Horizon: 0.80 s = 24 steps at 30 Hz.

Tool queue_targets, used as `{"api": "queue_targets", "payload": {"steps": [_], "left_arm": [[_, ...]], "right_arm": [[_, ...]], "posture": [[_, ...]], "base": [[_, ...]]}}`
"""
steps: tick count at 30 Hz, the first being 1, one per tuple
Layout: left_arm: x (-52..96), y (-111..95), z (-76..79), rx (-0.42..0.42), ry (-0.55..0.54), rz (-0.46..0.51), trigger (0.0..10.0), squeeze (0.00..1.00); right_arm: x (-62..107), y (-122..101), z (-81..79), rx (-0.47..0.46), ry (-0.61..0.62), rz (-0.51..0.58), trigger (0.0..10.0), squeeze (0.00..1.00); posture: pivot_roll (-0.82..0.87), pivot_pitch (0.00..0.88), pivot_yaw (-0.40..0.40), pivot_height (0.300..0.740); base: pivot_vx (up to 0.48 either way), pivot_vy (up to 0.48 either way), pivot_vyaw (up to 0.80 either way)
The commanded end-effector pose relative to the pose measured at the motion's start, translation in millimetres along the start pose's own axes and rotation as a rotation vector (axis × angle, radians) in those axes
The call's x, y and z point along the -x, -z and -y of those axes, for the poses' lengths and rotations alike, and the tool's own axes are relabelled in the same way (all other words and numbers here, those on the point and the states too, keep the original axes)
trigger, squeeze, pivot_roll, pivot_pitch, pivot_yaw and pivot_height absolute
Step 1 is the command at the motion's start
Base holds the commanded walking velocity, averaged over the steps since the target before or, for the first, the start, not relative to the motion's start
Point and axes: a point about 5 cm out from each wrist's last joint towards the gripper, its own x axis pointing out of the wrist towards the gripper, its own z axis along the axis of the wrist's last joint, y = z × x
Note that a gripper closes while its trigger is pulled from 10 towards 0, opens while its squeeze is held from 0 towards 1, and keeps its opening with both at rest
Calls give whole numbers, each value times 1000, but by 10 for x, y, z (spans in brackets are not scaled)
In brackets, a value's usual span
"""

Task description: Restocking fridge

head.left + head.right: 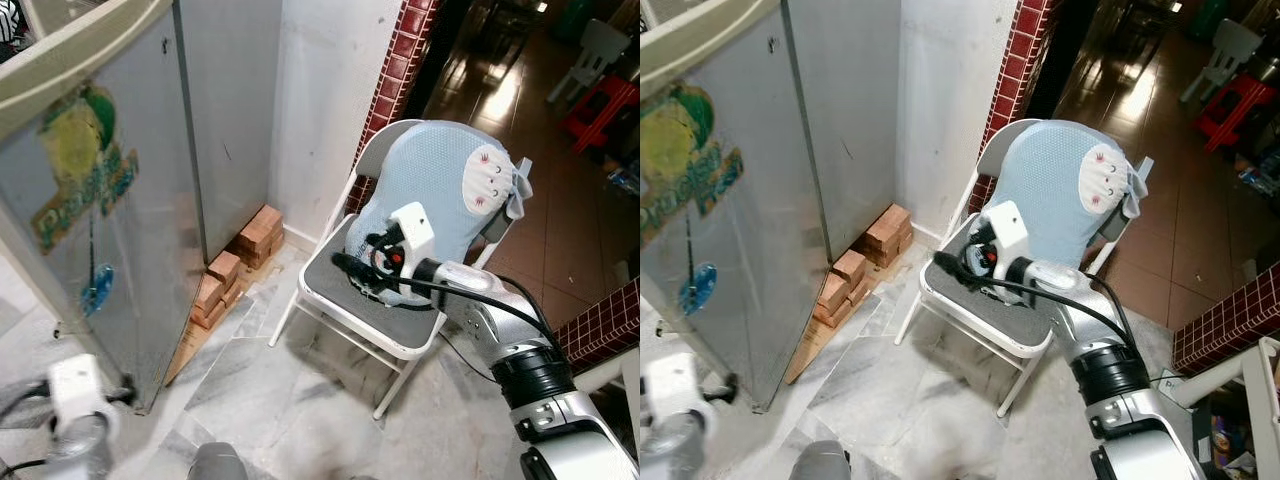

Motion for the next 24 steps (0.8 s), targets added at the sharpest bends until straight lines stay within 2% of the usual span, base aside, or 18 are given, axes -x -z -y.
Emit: {"api": "queue_targets", "payload": {"steps": [1,7,8,9,11,13,15,20,24], "left_arm": [[-67,-127,-148,55,-73,39,10000,0],[-204,-498,-483,121,-184,90,10000,0],[-216,-548,-481,137,-170,95,10000,0],[-231,-601,-461,143,-149,106,10000,0],[-268,-821,-226,64,-13,159,10000,0],[-277,-868,-145,55,25,174,10000,0],[-291,-865,-15,34,71,161,10000,0],[-290,-771,154,21,119,148,10000,0],[-281,-682,147,8,103,152,10000,0]], "right_arm": [[32,18,59,2,35,13,10000,0],[-12,31,18,16,28,35,10000,0],[-15,33,18,17,28,35,10000,0],[-20,35,19,20,30,35,10000,0],[-36,36,16,31,29,35,10000,0],[-42,31,10,34,27,40,10000,0],[-51,29,-7,38,21,45,10000,0],[-31,85,-50,37,-11,41,10000,0],[-16,104,-82,27,-56,46,10000,0]], "posture": [[121,10,-127,740],[119,4,-127,740],[119,4,-127,740],[118,4,-126,740],[118,5,-122,740],[117,5,-120,740],[112,6,-116,740],[106,12,-112,740],[107,14,-111,740]], "base": [[0,0,0],[0,0,0],[0,0,0],[0,0,0],[0,0,0],[0,0,0],[0,0,0],[0,0,0],[0,0,0]]}}
